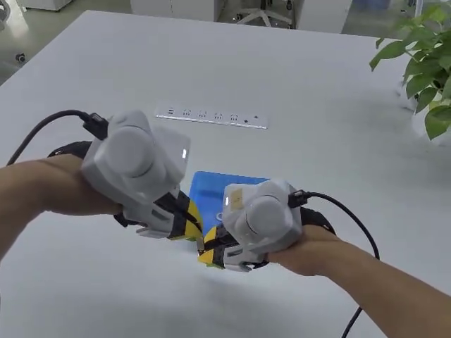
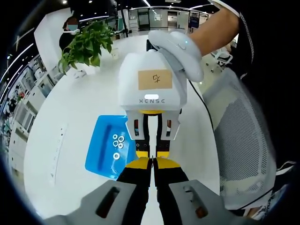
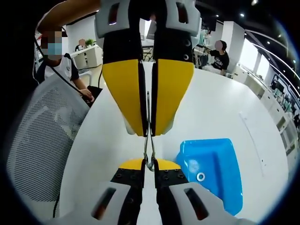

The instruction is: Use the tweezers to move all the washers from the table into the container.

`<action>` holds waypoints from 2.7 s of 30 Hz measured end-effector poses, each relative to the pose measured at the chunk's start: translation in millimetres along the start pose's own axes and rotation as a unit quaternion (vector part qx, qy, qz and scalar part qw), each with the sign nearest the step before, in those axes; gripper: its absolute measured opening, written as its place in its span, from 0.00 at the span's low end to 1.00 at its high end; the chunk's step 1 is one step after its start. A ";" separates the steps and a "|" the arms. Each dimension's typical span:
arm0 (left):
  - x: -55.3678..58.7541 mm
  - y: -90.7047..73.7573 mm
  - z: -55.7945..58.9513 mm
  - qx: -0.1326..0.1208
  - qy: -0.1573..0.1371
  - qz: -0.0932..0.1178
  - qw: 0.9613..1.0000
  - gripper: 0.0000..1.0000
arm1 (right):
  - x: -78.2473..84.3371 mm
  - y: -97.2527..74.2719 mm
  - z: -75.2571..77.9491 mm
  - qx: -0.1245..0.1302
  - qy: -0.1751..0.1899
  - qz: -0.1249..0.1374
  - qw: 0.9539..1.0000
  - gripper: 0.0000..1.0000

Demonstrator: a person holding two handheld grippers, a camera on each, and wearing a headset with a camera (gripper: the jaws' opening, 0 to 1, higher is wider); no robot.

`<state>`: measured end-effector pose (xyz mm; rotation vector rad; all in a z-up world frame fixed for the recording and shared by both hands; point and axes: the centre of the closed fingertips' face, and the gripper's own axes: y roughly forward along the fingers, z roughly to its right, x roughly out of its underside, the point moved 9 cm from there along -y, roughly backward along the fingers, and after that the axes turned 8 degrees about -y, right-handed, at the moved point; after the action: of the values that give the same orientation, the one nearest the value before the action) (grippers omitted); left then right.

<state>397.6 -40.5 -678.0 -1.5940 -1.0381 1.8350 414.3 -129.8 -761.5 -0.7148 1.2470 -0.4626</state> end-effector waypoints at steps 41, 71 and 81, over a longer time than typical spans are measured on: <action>-33.9 11.6 -53.8 -0.004 0.040 0.007 0.999 0.06 | 23.5 -27.4 49.8 0.052 0.023 -0.002 0.998 0.09; -15.5 49.6 -87.7 0.011 0.021 0.006 1.000 0.06 | 63.2 -0.7 71.7 0.042 0.074 -0.008 0.996 0.10; -11.1 57.1 -90.0 0.013 0.016 0.005 1.000 0.06 | 69.8 4.4 71.7 0.035 0.079 -0.013 0.996 0.10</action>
<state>493.9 -62.6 -719.5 -1.6110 -0.9899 1.8163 501.9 -156.9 -801.9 -0.6459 1.3635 -0.5910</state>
